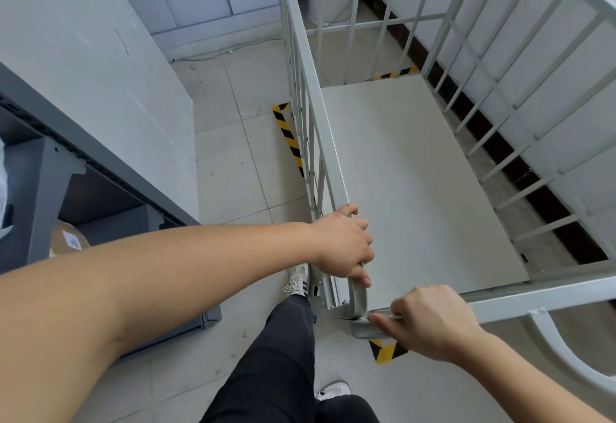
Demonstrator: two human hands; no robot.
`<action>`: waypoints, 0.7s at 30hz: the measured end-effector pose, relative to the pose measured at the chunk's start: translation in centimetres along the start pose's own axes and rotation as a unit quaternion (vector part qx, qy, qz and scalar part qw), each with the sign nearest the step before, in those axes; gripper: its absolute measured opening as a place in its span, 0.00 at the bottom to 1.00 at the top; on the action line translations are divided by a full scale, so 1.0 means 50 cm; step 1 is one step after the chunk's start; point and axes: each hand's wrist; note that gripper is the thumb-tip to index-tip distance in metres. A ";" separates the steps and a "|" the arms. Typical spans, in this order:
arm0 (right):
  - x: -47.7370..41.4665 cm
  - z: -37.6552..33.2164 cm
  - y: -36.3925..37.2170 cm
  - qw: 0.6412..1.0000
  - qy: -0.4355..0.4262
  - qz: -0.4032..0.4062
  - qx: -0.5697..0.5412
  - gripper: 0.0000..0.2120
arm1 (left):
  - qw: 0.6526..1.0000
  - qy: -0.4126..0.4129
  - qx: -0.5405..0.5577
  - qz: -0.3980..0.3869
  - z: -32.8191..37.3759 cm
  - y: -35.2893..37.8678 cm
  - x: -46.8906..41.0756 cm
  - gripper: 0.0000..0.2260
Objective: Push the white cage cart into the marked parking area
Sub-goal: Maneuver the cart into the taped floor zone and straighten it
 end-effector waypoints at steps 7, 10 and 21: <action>0.001 0.004 0.008 1.000 -0.007 0.003 -0.001 0.32 | 1.000 0.000 0.019 -0.005 0.000 -0.004 -0.002 0.23; 0.002 0.004 0.008 1.000 -0.002 0.009 0.010 0.31 | 1.000 -0.002 0.026 -0.006 -0.001 -0.004 -0.001 0.22; 0.006 0.009 0.030 0.999 -0.020 0.032 0.003 0.35 | 1.000 0.003 0.008 0.007 0.003 0.004 -0.003 0.23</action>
Point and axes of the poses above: each hand's wrist, its own x-axis away from the middle knuckle, its own y-axis out of the palm, z = x × y, and after that the axes turned 3 degrees about -y, right-handed
